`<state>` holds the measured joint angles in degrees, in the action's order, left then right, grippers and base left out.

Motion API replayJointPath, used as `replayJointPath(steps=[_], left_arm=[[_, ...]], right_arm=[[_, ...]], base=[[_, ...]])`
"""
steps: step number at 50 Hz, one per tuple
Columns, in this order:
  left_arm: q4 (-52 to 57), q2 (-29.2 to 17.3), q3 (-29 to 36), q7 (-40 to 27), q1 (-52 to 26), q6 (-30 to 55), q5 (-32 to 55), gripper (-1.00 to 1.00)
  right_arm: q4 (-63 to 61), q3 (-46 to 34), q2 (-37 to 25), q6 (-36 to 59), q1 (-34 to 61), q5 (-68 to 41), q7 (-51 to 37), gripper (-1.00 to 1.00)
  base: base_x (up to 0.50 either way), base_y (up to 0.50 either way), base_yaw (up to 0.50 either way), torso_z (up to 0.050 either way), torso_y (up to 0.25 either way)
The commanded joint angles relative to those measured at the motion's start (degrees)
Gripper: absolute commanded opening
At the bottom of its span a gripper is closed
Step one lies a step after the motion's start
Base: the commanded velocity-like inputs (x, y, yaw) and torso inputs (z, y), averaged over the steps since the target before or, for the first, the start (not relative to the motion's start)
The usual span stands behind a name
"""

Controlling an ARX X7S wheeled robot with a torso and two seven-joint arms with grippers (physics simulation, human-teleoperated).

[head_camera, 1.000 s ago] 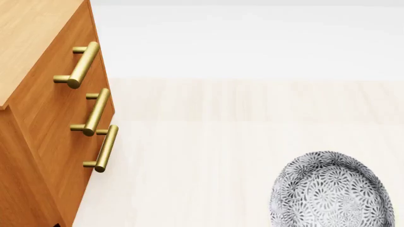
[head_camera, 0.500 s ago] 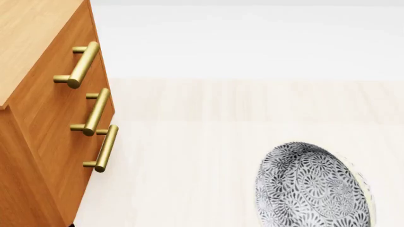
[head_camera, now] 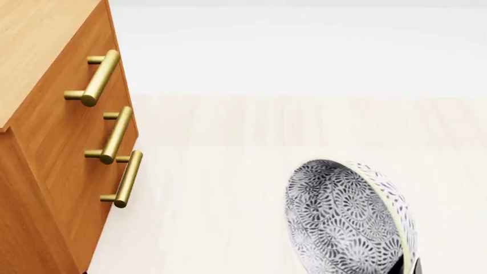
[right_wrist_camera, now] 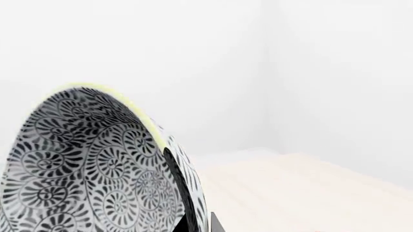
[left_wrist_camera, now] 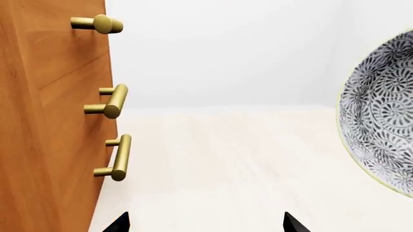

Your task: Put the bowl on top of the cabinet.

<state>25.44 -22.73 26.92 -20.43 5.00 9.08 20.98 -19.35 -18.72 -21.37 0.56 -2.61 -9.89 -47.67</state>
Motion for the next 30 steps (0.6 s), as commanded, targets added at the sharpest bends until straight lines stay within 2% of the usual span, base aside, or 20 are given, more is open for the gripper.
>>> replayJointPath(steps=[1, 10, 16, 30], left_arm=[[2.7, 0.6, -0.2, 0.0, 0.6, 0.2, -2.2, 1.0], [7.2, 0.9, 2.6, -1.3, -3.0, 6.9, -4.2, 1.0], [7.4, 1.3, 3.3, -1.4, -4.5, 8.6, -4.3, 1.0], [13.4, 2.0, 4.6, -3.3, -9.4, 17.0, -4.3, 1.0]], right_arm=[[-0.5, -0.4, 0.8, 3.3, 3.5, 3.8, 2.1, -1.0], [-0.9, -1.7, 0.6, 6.0, 5.7, 5.2, 2.5, -1.0], [-1.7, -3.0, 0.2, 9.3, 7.4, 6.8, 3.0, -1.0], [-0.2, -4.5, 0.1, 11.1, 12.0, 7.5, 5.0, -1.0]], base=[[0.0, 0.0, 0.0, 0.0, 0.0], [0.0, 0.0, 0.0, 0.0, 0.0], [0.0, 0.0, 0.0, 0.0, 0.0], [0.0, 0.0, 0.0, 0.0, 0.001]])
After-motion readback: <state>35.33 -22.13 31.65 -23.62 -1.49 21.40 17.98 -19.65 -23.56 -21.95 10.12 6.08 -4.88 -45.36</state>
